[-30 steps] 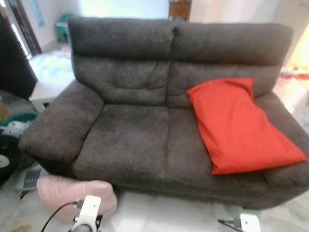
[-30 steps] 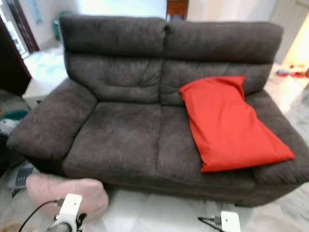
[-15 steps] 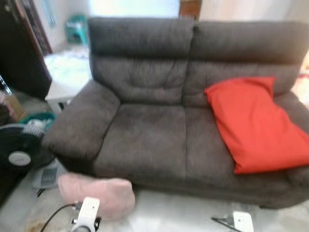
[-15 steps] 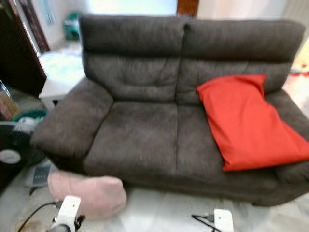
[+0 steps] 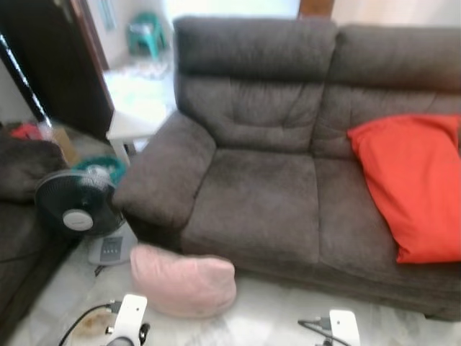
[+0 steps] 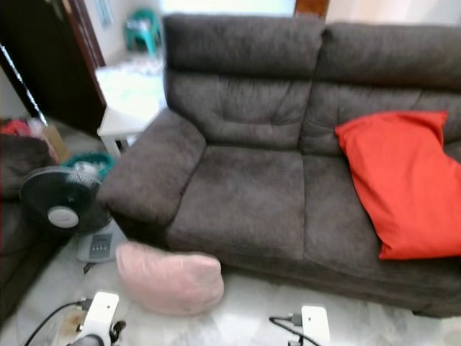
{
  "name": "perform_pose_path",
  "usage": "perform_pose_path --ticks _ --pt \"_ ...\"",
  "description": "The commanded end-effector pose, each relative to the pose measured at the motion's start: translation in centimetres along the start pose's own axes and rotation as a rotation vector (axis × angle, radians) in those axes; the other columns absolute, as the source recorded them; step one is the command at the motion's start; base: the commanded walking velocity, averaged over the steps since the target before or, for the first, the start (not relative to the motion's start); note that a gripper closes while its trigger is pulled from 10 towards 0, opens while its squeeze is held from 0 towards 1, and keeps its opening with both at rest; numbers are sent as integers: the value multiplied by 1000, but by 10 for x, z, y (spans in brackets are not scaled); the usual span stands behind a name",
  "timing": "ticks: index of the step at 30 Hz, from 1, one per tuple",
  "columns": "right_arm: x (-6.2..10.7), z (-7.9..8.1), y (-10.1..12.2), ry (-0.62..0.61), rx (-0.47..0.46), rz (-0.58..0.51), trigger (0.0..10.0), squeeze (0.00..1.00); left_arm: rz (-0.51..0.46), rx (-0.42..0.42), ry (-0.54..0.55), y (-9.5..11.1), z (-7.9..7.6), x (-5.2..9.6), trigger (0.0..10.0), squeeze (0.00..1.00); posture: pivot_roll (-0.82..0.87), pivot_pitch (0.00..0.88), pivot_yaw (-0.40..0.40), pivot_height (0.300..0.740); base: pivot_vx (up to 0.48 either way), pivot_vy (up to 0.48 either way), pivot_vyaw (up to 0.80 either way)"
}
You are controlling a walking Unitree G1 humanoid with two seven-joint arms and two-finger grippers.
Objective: Move the pillow to the sofa from floor
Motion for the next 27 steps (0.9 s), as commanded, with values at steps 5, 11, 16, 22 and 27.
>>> perform_pose_path --ticks 5,11,16,22,27 --pt "-1 2 9 7 -16 -26 10000 0 20 -5 13 -7 6 2 10000 0 161 18 -39 740 0 371 0" --pt "0 2 8 5 -19 -26 10000 0 21 -10 13 -8 7 2 10000 0 161 0 -36 740 0 371 0" --pt "0 3 7 7 -20 -25 10000 0 22 -14 13 -8 7 2 10000 0 160 0 -33 740 0 371 0" --pt "0 4 6 10 -18 -24 10000 0 21 -18 10 -8 8 2 10000 0 159 0 -29 740 0 371 0" --pt "0 5 6 12 -21 -23 10000 0 16 -21 8 -7 8 2 10000 0 160 3 -30 740 0 370 0"
Point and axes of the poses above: a point about 5 cm out from each wrist's last joint towards the gripper, its own x axis pointing back from the gripper into the wrist, its own y axis along the axis of the wrist's last joint, z = x × y, the point moved 6 cm from there along -x, pointing out of the wrist towards the gripper, and after that the axes turned 6 degrees about x, right-handed, at the moved point
